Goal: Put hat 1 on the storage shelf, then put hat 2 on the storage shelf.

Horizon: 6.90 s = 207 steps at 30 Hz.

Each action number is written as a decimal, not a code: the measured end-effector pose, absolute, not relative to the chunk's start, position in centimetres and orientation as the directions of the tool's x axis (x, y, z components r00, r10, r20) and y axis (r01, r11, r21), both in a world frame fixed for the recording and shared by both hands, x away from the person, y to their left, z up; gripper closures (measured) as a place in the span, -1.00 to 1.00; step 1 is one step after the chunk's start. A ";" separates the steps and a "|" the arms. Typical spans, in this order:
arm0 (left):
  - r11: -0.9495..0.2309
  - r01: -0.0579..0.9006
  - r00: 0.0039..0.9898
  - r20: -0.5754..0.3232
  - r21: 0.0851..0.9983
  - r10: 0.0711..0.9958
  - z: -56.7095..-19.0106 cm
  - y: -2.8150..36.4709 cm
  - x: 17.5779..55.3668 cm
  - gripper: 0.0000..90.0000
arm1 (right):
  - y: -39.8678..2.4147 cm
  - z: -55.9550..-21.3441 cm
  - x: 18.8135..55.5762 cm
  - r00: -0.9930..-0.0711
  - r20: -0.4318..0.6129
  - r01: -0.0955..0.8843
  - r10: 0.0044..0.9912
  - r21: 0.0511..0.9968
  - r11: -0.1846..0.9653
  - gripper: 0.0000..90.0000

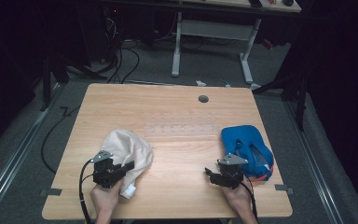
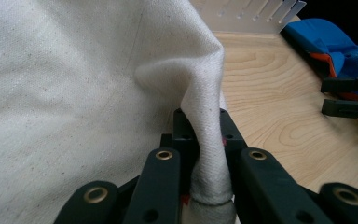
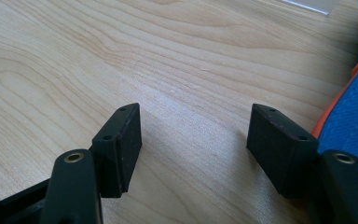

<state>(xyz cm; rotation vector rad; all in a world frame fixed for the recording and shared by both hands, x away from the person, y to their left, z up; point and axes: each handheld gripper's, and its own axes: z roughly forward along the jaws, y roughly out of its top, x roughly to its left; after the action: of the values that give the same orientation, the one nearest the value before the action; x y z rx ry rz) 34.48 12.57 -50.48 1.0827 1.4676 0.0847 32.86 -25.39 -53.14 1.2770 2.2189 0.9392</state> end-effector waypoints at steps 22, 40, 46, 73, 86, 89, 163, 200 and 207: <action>0.525 0.545 0.220 -0.716 0.653 0.663 -49.0 13.4 34.9 0.85 | -25.4 -53.1 32.9 -0.495 -0.019 0.592 0.869 0.725 0.352 -0.21; 0.452 0.546 0.267 -0.658 0.706 0.705 -46.2 13.9 36.2 0.85 | -25.4 -53.1 32.9 -0.494 -0.018 0.593 0.869 0.725 0.352 -0.22; 0.434 0.542 0.285 -0.643 0.720 0.711 -44.8 13.7 36.9 0.85 | -25.4 -53.1 32.9 -0.494 -0.018 0.593 0.869 0.724 0.352 -0.22; 0.302 0.549 0.351 -0.542 0.780 0.764 -40.5 11.4 42.3 0.85 | -25.4 -53.1 33.1 -0.492 -0.019 0.593 0.870 0.724 0.352 -0.22; 0.202 0.563 0.360 -0.458 0.801 0.813 -39.8 8.8 44.9 0.85 | -25.3 -53.1 33.1 -0.493 -0.019 0.593 0.870 0.724 0.352 -0.22; 0.176 0.567 0.361 -0.434 0.805 0.825 -39.8 8.1 45.4 0.85 | -25.3 -53.1 33.0 -0.493 -0.019 0.593 0.870 0.724 0.352 -0.22; -0.001 0.752 0.330 -0.376 0.659 0.866 -42.1 3.5 50.4 0.89 | -25.3 -53.1 33.0 -0.495 -0.021 0.592 0.869 0.724 0.355 -0.23; 0.278 0.532 0.340 -0.502 0.800 0.795 -41.0 8.4 44.2 -0.23 | -25.3 -53.1 33.0 -0.498 -0.016 0.593 0.867 0.723 0.354 -0.23; 0.301 0.511 0.338 -0.510 0.805 0.791 -42.7 9.6 41.3 -0.26 | -25.3 -53.1 33.0 -0.498 -0.017 0.593 0.867 0.723 0.354 -0.23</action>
<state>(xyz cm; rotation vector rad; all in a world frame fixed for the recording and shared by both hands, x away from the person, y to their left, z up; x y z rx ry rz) 41.29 9.63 -42.65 1.3541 1.3158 0.2826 32.98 -25.33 -53.12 1.2777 2.2243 0.9386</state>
